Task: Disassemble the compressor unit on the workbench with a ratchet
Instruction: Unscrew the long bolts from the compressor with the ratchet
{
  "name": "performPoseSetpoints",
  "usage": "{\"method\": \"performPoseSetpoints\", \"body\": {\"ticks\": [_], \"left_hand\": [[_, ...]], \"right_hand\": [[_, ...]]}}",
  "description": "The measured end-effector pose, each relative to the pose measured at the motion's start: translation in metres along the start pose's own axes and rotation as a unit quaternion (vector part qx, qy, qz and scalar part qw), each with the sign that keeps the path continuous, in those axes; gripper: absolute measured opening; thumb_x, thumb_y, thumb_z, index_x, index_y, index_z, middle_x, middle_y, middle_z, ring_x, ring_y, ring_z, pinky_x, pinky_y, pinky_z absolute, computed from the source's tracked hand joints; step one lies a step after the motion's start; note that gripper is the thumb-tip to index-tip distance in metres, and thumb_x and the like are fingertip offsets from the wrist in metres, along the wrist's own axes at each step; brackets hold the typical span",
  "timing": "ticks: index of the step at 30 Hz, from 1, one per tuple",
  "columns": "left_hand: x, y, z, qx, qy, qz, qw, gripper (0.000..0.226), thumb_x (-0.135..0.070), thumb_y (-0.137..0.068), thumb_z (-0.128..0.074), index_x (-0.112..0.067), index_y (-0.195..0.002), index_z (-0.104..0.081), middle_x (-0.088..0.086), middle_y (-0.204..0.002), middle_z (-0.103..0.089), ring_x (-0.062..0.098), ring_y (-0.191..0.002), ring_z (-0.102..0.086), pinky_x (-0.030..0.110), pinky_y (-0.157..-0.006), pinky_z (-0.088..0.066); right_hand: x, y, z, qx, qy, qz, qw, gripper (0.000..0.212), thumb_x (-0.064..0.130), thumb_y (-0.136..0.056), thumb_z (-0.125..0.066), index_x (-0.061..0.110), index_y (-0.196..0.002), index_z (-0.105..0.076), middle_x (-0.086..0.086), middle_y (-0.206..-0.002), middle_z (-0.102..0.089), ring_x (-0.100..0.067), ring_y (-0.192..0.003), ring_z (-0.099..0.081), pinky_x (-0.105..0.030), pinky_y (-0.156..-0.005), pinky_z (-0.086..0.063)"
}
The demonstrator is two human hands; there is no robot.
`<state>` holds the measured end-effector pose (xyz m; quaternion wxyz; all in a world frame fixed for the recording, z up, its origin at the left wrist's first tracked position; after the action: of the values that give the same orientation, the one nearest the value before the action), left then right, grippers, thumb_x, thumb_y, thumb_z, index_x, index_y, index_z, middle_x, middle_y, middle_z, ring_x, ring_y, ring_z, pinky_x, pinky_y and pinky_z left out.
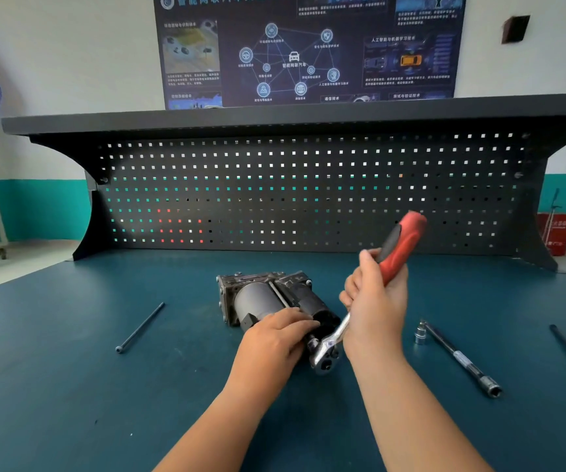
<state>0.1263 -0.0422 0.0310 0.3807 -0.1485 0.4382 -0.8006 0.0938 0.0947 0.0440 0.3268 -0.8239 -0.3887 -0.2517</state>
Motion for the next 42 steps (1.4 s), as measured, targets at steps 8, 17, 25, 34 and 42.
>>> {"method": "performPoseSetpoints", "body": {"ticks": [8, 17, 25, 34, 42], "left_hand": [[-0.017, 0.001, 0.000, 0.013, -0.052, -0.080, 0.995, 0.049, 0.007, -0.042, -0.089, -0.012, -0.085, -0.077, 0.001, -0.090, -0.074, 0.027, -0.084, -0.071, 0.035, -0.067, -0.058], [-0.018, -0.001, -0.005, 0.005, -0.073, -0.084, 0.994, 0.046, 0.006, -0.037, -0.089, -0.011, -0.078, -0.077, -0.003, -0.083, -0.074, 0.028, -0.082, -0.071, 0.035, -0.063, -0.058], [-0.023, 0.003, 0.002, 0.001, -0.058, -0.125, 0.990, 0.048, 0.002, -0.043, -0.088, -0.014, -0.087, -0.077, -0.006, -0.091, -0.074, 0.029, -0.087, -0.070, 0.041, -0.072, -0.056], [-0.018, 0.002, -0.004, 0.005, -0.053, -0.086, 0.995, 0.035, -0.002, -0.054, -0.076, -0.013, -0.088, -0.076, -0.004, -0.091, -0.074, 0.030, -0.091, -0.069, 0.045, -0.076, -0.055], [-0.017, 0.001, -0.001, -0.006, -0.033, -0.091, 0.995, 0.043, 0.003, -0.043, -0.088, -0.014, -0.080, -0.076, -0.007, -0.083, -0.073, 0.022, -0.086, -0.070, 0.029, -0.073, -0.056]], "right_hand": [[-0.014, -0.006, 0.024, -0.089, -0.041, -0.062, 0.993, 0.014, 0.009, -0.093, -0.050, 0.019, -0.083, -0.046, 0.012, -0.048, -0.033, -0.002, -0.037, -0.030, -0.016, -0.036, -0.026], [0.008, 0.004, -0.014, 0.069, 0.045, 0.054, 0.995, 0.013, 0.012, -0.090, -0.056, 0.018, -0.100, -0.050, 0.016, -0.047, -0.041, -0.001, -0.040, -0.036, -0.014, -0.041, -0.033], [0.003, 0.002, -0.006, 0.029, 0.051, 0.031, 0.998, 0.009, 0.010, -0.093, -0.052, 0.018, -0.098, -0.050, 0.016, -0.045, -0.039, -0.001, -0.038, -0.036, -0.014, -0.040, -0.032], [-0.082, 0.001, 0.067, -0.225, -0.185, -0.272, 0.917, 0.030, 0.018, -0.095, -0.047, 0.018, -0.069, -0.033, 0.008, -0.045, -0.034, -0.004, -0.025, -0.027, -0.011, -0.031, -0.020], [-0.006, -0.006, 0.005, -0.016, -0.033, -0.030, 0.999, 0.015, 0.011, -0.093, -0.051, 0.021, -0.085, -0.046, 0.015, -0.042, -0.032, -0.002, -0.036, -0.029, -0.015, -0.036, -0.027]]}}
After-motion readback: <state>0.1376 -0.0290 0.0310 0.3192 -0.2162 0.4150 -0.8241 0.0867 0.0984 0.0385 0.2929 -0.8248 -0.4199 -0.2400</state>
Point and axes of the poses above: each hand's wrist, its own y-axis away from the middle knuckle, its own z-axis out of the back of the hand, x = y × z, the point moved 10 cm from there along -y, towards the middle knuckle
